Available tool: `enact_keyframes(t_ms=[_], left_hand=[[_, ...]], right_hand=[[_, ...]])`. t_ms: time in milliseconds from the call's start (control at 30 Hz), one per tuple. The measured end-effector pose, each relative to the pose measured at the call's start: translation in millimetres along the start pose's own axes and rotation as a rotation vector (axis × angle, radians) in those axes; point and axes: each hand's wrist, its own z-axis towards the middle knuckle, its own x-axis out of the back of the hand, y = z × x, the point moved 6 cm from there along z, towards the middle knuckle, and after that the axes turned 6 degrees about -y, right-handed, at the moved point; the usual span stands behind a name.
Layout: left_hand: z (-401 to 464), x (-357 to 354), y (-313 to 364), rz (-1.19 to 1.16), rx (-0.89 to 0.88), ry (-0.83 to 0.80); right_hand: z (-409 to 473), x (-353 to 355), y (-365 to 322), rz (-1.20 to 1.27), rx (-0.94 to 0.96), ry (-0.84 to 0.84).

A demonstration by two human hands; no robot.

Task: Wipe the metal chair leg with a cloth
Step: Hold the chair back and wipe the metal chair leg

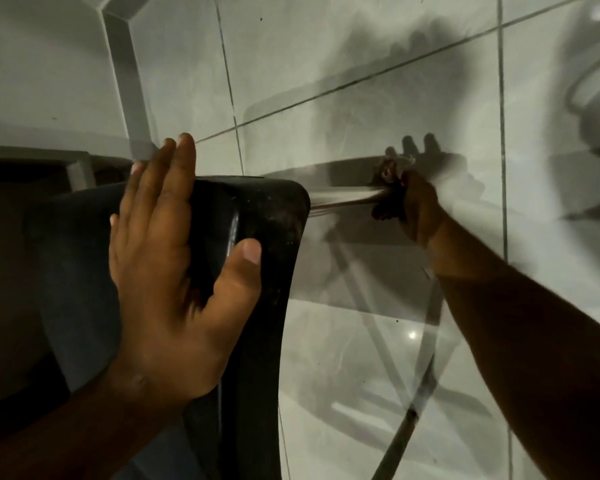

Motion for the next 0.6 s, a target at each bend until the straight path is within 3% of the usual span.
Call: enact_keyframes(t_ms=[233,400,533,600], left_hand=[[3,3,-2,0.036,0.011,0.019],[1,7,3,0.109,0.092,0.035],[1,9,4,0.131,0.11,0.012],[1,10,5,0.134,0.116,0.011]], right_hand=[[-6,-4,-8,-0.066,0.056,0.02],[-102,-69,-15,0.089,0.029,-0.021],[-175,-119,-31,0.227,0.181,-0.141],[-188,-124,-34,0.216,0.175,-0.109]])
